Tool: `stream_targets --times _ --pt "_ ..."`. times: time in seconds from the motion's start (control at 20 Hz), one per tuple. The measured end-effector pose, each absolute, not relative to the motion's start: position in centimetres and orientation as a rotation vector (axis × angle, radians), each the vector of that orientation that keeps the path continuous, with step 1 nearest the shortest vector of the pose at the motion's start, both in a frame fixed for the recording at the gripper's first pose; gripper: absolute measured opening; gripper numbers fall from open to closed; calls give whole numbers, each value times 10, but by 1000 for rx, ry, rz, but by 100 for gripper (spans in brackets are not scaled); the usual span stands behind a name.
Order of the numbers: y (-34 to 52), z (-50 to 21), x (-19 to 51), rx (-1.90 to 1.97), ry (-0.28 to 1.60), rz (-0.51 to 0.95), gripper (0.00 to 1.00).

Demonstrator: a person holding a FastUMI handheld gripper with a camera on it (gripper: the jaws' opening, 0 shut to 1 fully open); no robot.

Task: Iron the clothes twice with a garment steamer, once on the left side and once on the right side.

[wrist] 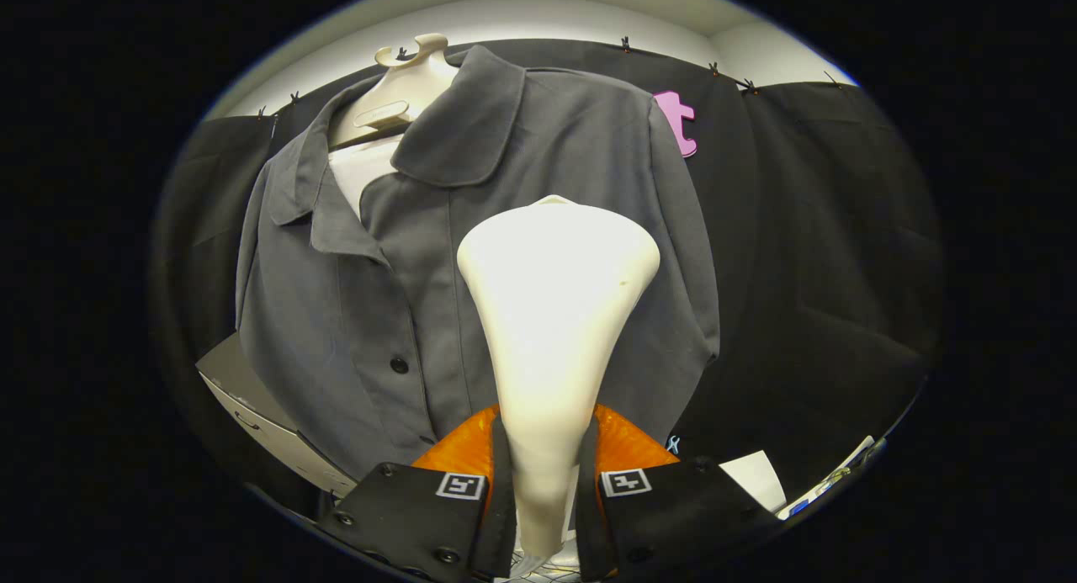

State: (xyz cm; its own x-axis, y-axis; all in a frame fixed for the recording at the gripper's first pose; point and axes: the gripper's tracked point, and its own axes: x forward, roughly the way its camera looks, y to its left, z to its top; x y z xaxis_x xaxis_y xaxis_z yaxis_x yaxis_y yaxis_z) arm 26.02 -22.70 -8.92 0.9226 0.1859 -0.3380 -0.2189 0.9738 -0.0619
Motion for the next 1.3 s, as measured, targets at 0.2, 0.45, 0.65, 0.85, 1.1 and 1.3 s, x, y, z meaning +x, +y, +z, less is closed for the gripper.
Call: stream_targets --times 0.2,0.45,0.65,0.85,1.1,1.3 --pt "-231 -118 257 -87 379 218 36" --pt "-235 -158 254 -88 418 247 37" --pt "-240 -196 251 -70 454 258 37" --pt "-240 -230 245 -59 503 261 37" --pt "-243 -266 235 -37 534 252 37" --pt "-247 -290 233 -35 562 239 37"
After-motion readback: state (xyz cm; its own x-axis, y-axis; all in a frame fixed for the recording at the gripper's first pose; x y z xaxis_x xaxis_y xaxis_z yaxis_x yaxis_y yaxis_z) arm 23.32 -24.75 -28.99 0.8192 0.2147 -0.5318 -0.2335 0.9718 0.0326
